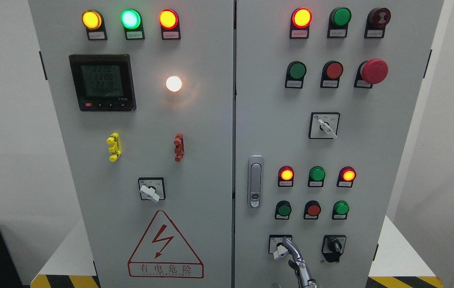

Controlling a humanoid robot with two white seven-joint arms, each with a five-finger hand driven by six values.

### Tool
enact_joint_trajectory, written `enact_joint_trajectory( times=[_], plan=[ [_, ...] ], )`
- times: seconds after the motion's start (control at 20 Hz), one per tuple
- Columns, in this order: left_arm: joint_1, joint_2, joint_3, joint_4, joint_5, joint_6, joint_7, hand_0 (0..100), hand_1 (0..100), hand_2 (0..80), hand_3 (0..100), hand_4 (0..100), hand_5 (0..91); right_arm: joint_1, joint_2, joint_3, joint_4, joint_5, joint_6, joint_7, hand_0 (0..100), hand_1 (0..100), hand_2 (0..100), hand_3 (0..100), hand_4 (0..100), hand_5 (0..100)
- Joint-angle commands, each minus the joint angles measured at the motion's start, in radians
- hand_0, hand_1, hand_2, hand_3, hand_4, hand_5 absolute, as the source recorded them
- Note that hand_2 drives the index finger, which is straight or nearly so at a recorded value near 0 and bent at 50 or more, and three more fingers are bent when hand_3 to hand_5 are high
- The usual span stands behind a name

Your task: Release door handle

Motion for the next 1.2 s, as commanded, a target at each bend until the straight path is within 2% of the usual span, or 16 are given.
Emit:
enact_joint_trajectory(
  times=[0.0, 0.05, 0.1, 0.25, 0.3, 0.4, 0.65, 0.7, 0.75, 0.85, 1.15],
  plan=[
    [0.0, 0.0, -0.02, -0.017, 0.0, -0.001, 0.001, 0, 0, 2.3, 9, 1, 0.0, -0.002, -0.001, 0.004, -0.001, 0.081, 0.002, -0.012, 28, 27, 0, 29, 27, 12],
    [0.0, 0.0, -0.02, -0.015, 0.0, -0.001, 0.001, 0, 0, 2.4, 9, 1, 0.0, -0.002, -0.001, 0.003, 0.0, 0.148, 0.007, -0.012, 30, 33, 0, 35, 31, 16],
    [0.0, 0.0, -0.02, -0.015, 0.0, -0.001, 0.001, 0, 0, 2.4, 9, 1, 0.0, -0.005, -0.001, -0.002, 0.0, 0.21, 0.019, -0.014, 31, 34, 0, 37, 33, 19],
    [0.0, 0.0, -0.02, -0.017, 0.0, -0.001, -0.001, 0, 0, 2.4, 9, 1, 0.0, -0.044, -0.003, -0.008, 0.028, 0.354, 0.074, -0.026, 39, 35, 0, 47, 46, 37],
    [0.0, 0.0, -0.02, -0.015, 0.0, -0.001, -0.001, 0, 0, 2.4, 9, 1, 0.0, -0.069, -0.003, -0.008, 0.049, 0.411, 0.088, -0.043, 40, 37, 0, 55, 54, 53],
    [0.0, 0.0, -0.02, -0.017, 0.0, -0.001, -0.001, 0, 0, 2.3, 9, 1, 0.0, -0.106, -0.003, -0.007, 0.089, 0.517, 0.089, -0.061, 39, 41, 0, 64, 61, 64],
    [0.0, 0.0, -0.02, -0.017, 0.0, -0.001, 0.001, 0, 0, 2.3, 9, 1, 0.0, -0.19, 0.0, 0.001, 0.155, 0.713, 0.094, -0.066, 35, 45, 0, 74, 72, 76],
    [0.0, 0.0, -0.02, -0.015, 0.0, -0.001, 0.001, 0, 0, 2.3, 9, 1, 0.0, -0.206, 0.0, 0.003, 0.173, 0.742, 0.096, -0.067, 34, 46, 0, 84, 80, 85],
    [0.0, 0.0, -0.02, -0.017, 0.0, 0.001, 0.001, 0, 0, 2.3, 9, 1, 0.0, -0.224, 0.0, 0.003, 0.195, 0.765, 0.096, -0.069, 33, 45, 0, 90, 83, 89],
    [0.0, 0.0, -0.02, -0.015, 0.0, -0.001, 0.001, 0, 0, 2.3, 9, 1, 0.0, -0.267, 0.002, 0.006, 0.239, 0.801, 0.097, -0.07, 33, 45, 0, 96, 88, 94],
    [0.0, 0.0, -0.02, -0.015, 0.0, -0.001, 0.001, 0, 0, 2.3, 9, 1, 0.0, -0.333, 0.003, 0.032, 0.302, 0.956, 0.184, -0.064, 32, 42, 0, 100, 90, 97]
  ],
)
